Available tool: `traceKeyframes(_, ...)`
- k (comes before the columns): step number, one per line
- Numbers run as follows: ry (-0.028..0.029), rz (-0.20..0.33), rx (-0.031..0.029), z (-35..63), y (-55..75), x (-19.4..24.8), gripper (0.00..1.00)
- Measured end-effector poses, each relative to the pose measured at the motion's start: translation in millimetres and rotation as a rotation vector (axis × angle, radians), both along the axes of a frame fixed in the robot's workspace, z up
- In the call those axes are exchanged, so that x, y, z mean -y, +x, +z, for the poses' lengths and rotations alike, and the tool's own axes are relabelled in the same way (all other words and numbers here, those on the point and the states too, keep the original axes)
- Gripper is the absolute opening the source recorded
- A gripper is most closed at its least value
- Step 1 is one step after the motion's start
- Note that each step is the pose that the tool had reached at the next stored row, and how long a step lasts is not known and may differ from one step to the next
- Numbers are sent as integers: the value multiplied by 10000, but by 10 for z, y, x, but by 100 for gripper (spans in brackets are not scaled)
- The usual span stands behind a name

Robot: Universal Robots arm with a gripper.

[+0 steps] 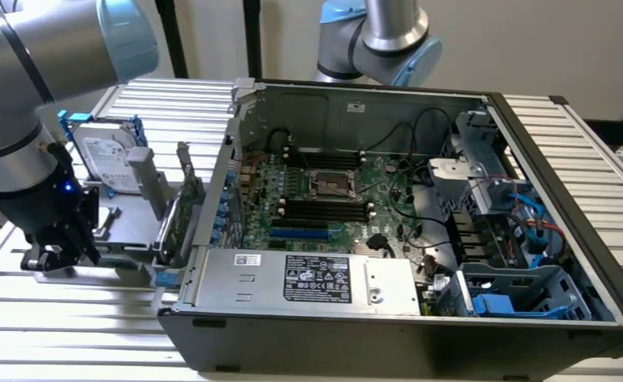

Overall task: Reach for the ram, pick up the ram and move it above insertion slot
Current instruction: 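Pick up the ram and move it above insertion slot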

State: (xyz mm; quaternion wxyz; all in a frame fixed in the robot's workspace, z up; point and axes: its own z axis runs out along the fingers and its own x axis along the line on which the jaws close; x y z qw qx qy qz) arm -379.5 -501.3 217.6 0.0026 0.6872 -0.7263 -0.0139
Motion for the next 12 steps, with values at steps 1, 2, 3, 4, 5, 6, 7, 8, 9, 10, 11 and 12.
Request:
traceKeyframes(1,11,-1,0,23,0,0,13)
traceKeyframes(2,24,0,2,50,1,0,13)
traceKeyframes(3,35,-1,2,81,1,-1,13)
traceKeyframes(4,40,-1,1,119,1,0,13)
traceKeyframes(5,44,-1,1,160,1,0,13)
traceKeyframes(6,48,0,2,204,2,0,13)
traceKeyframes(7,49,0,1,249,4,0,13)
traceKeyframes(8,50,0,1,294,8,0,13)
traceKeyframes(9,52,1,1,341,16,0,13)
traceKeyframes(10,54,0,2,386,28,0,13)
traceKeyframes(11,56,0,1,432,46,0,13)
traceKeyframes(12,59,1,1,477,70,0,13)
